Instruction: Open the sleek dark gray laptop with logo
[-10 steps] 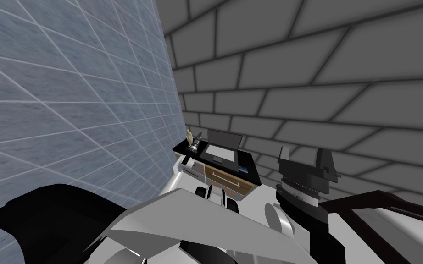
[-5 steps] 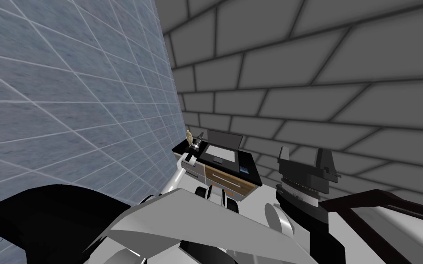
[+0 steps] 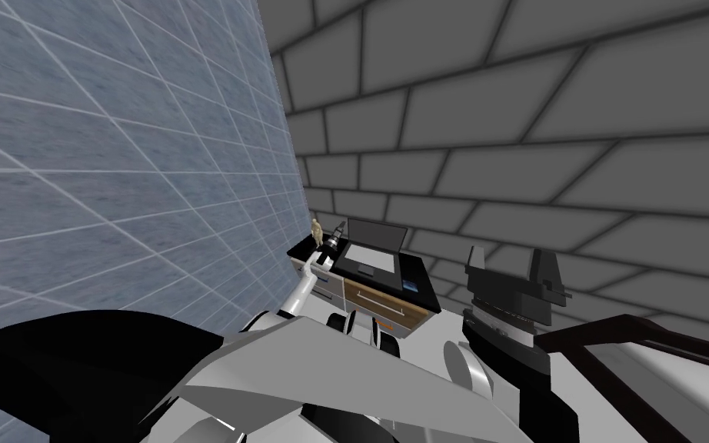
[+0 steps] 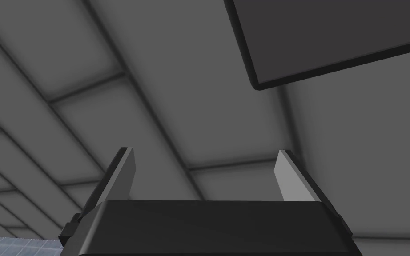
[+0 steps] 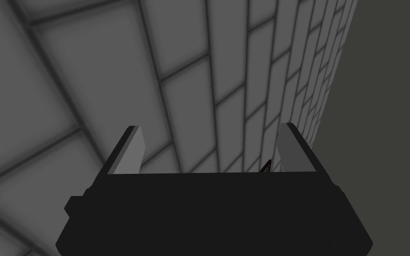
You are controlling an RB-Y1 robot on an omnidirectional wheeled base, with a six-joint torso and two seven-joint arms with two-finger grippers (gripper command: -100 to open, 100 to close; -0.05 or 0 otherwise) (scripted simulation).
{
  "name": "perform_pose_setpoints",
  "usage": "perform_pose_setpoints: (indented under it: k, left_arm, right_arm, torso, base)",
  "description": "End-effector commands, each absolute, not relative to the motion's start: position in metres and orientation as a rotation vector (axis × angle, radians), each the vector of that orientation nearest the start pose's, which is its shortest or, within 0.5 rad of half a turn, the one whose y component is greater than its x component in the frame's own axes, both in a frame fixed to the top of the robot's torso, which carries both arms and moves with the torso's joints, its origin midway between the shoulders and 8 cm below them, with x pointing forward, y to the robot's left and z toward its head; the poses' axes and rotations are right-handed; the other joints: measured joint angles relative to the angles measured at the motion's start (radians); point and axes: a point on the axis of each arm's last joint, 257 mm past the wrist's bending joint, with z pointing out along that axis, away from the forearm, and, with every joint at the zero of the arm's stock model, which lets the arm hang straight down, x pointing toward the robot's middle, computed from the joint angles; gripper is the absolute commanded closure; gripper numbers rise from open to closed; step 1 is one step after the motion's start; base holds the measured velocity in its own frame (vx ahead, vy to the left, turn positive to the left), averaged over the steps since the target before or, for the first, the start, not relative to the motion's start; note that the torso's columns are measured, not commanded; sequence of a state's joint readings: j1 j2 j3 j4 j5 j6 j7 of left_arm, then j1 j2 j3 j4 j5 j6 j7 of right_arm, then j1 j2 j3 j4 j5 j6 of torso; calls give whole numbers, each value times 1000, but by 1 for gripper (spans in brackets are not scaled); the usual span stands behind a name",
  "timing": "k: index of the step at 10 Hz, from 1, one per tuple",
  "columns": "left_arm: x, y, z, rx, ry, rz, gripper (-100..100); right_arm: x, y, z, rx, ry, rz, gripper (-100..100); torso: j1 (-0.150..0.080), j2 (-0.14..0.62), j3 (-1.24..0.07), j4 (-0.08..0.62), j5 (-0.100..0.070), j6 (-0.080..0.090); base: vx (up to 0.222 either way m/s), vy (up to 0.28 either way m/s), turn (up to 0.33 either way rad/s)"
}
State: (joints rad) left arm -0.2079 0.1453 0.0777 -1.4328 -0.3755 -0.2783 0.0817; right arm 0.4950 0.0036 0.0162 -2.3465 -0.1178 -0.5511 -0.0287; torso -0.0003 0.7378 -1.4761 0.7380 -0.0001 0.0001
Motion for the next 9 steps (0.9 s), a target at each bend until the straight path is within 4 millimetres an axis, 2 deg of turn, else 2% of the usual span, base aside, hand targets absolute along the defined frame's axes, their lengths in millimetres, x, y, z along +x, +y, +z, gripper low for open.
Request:
perform_pose_setpoints:
  k: [1,5,6,8,9]
  left_arm:
    - [604,240,-126,-647,1213,-1025,-100]
    - [632,233,-129,-635,1261,-981,-100]
    - [632,234,-138,-648,1277,-975,-100]
    - [649,229,-137,-636,1303,-948,-100]
    - [649,231,-145,-647,1317,-943,-100]
  right_arm:
    - [319,-285,64,644,441,1447,0]
    - [319,-285,64,644,441,1447,0]
    - [319,-285,64,644,441,1447,0]
    - [319,-285,64,644,441,1447,0]
    - [319,-285,64,644,441,1447,0]
  torso:
    - [0,0,0,0,0,0]
    - [0,0,0,0,0,0]
    - [0,0,0,0,0,0]
    - [0,0,0,0,0,0]
    - [0,0,0,0,0,0]
  base:
    - [11,23,-17]
    - [11,27,-30]
    - [12,23,-18]
    - [13,23,-31]
    - [9,20,-15]
